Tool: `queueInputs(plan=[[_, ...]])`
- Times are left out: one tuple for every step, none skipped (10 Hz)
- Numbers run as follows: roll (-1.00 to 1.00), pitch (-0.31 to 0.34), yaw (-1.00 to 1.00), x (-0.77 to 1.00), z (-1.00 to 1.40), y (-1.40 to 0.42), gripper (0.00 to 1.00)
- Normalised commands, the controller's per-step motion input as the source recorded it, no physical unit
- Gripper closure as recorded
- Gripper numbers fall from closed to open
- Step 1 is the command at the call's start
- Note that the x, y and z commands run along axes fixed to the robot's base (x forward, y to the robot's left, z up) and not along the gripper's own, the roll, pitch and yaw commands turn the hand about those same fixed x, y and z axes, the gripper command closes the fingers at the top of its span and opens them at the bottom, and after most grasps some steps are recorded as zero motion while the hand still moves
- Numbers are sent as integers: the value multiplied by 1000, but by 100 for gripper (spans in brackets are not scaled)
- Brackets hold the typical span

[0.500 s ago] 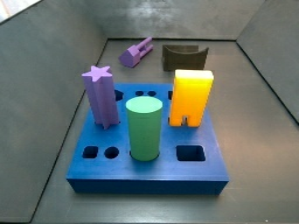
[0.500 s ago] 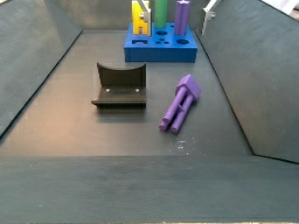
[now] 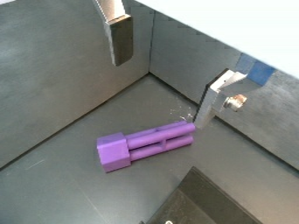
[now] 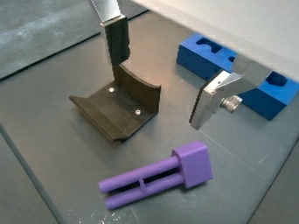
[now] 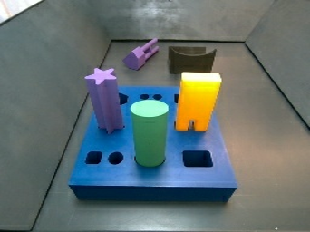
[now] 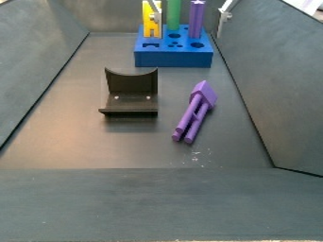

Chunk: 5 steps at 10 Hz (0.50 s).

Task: Pick up the 3 prong object. Move up. Place the 3 prong object on the fixture. Regrasp the 3 prong object. Move to above the board. Insert the 3 prong object.
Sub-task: Pick up the 3 prong object.

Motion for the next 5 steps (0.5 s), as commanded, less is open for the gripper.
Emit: queueInputs(plan=[[0,-161,-271,-137,-309,-37,0],[0,-177,-460,-100,-271,-17,0],[0,-144,-474,-183,-249,-3,0],[0,-157,-526,-143,-263,-14,0],[0,-151,-591,-123,-243,-34,0]])
